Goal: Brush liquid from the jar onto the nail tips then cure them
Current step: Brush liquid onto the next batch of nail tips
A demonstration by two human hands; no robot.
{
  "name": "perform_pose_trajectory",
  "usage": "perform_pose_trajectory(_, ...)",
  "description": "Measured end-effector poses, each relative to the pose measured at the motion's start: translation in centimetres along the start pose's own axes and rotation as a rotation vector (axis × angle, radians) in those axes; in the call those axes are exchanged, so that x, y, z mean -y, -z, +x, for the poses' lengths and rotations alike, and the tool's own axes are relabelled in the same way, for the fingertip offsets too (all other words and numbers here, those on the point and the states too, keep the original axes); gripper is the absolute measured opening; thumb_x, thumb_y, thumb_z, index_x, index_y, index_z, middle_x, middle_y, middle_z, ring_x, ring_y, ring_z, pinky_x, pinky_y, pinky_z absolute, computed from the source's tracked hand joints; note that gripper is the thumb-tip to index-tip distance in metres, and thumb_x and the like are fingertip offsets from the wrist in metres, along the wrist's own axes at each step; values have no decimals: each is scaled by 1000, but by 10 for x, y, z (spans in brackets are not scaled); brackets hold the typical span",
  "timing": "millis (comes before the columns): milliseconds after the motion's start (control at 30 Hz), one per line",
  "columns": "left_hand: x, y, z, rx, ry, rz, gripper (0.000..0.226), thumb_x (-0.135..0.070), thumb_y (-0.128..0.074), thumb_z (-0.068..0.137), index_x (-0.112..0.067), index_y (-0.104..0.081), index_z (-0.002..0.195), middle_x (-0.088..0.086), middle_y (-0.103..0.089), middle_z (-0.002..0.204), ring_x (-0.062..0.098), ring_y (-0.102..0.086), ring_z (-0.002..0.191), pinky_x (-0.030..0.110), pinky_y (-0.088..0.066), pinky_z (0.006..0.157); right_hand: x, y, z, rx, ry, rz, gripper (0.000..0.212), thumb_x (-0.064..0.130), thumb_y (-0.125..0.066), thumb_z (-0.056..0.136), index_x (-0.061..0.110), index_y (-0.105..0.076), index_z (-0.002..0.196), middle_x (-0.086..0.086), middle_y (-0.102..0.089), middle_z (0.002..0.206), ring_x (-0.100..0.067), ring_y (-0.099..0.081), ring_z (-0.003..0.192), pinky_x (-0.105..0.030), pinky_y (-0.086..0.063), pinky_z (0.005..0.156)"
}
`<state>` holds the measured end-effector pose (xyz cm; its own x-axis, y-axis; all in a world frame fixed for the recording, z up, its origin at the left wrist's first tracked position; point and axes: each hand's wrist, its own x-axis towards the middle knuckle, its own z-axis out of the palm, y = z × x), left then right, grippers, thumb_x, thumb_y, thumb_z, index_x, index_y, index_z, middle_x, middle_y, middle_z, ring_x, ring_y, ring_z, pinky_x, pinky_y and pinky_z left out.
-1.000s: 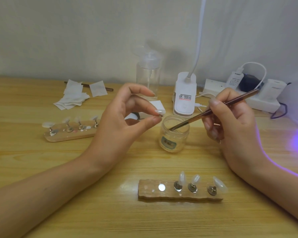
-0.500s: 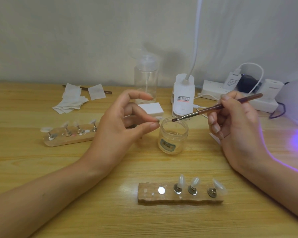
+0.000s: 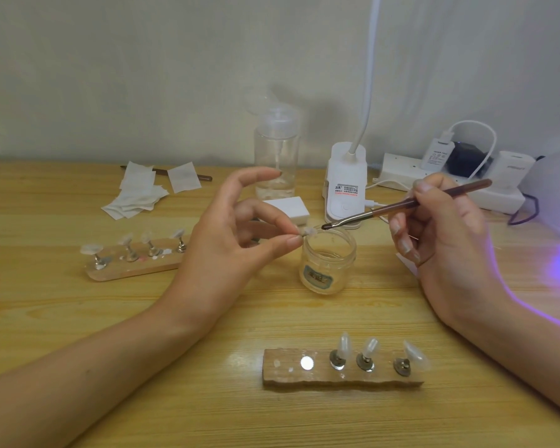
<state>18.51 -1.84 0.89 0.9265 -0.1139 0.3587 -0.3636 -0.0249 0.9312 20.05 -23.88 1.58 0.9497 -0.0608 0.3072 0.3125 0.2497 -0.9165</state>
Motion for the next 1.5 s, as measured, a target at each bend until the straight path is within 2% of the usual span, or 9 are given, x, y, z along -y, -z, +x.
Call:
perform_pose_trajectory(300, -1, -1, -1, 21, -33, 30, 57, -18, -76, 76, -29, -53, 128, 1, -74, 87, 10, -73, 85, 27, -55, 79, 0, -2, 0, 44, -3, -28, 21, 26, -55, 93, 21, -49, 74, -1, -63, 59, -9, -45, 43, -16, -33, 41)
perform_pose_trajectory(467, 1, 0, -1, 39, -50, 50, 54, -6, -76, 83, -27, -54, 128, 0, -72, 86, 11, -71, 83, 26, -53, 77, 1, -3, 0, 78, 14, -28, 20, 26, -55, 92, 22, -51, 73, -4, -64, 60, -10, -45, 43, -17, -32, 41)
perform_pose_trajectory(667, 1, 0, -1, 55, -75, 90, 53, -7, -74, 85, -26, -54, 129, 0, -72, 86, 13, -70, 85, 29, -53, 76, 0, -2, 0, -1, -46, -39, 29, 21, -54, 98, 24, -50, 69, -5, -59, 57, -10, -37, 39, -15, -30, 38)
perform_pose_trajectory(833, 1, 0, -2, 71, -89, 125, 53, -3, -73, 87, -30, -54, 128, -3, -70, 86, 16, -69, 89, 35, -53, 75, 1, -3, -1, 59, 0, -40, 24, 25, -55, 96, 22, -49, 72, -5, -61, 59, -11, -37, 41, -21, -21, 42)
perform_pose_trajectory(1000, 1, -1, -3, 87, -102, 183, 51, -3, -71, 90, -33, -52, 128, -6, -68, 89, 14, -68, 93, 28, -53, 74, 0, 0, 0, -28, -34, -68, 29, 18, -50, 101, 22, -47, 72, -4, -58, 55, -11, -32, 39, -25, -18, 40)
perform_pose_trajectory(1067, 0, -1, -4, 81, -109, 203, 51, -4, -70, 90, -35, -52, 127, -7, -68, 89, 14, -68, 95, 24, -52, 72, 1, 0, -1, -1, -5, -36, 28, 19, -51, 100, 23, -48, 72, -3, -60, 56, -10, -34, 40, -26, -19, 43)
perform_pose_trajectory(1167, -1, -2, -5, 80, -125, 234, 50, -6, -70, 91, -35, -51, 127, -9, -67, 90, 12, -68, 96, 22, -51, 68, 0, -3, -2, 61, 19, -50, 25, 22, -53, 96, 24, -50, 71, -5, -61, 57, -11, -35, 41, -20, -24, 41)
perform_pose_trajectory(1300, 0, -1, -5, 83, -125, 213, 50, -4, -69, 91, -34, -51, 127, -7, -67, 89, 14, -68, 93, 17, -47, 66, -1, 0, 0, -4, -6, -67, 28, 18, -51, 100, 22, -47, 72, -5, -58, 55, -11, -31, 39, -24, -18, 41)
perform_pose_trajectory(1500, -1, -2, -5, 80, -139, 224, 50, -3, -69, 91, -33, -52, 128, -7, -67, 90, 14, -68, 95, 26, -52, 69, -1, -2, -1, 42, 14, -74, 26, 20, -52, 100, 21, -47, 74, -7, -60, 57, -11, -34, 40, -22, -22, 41)
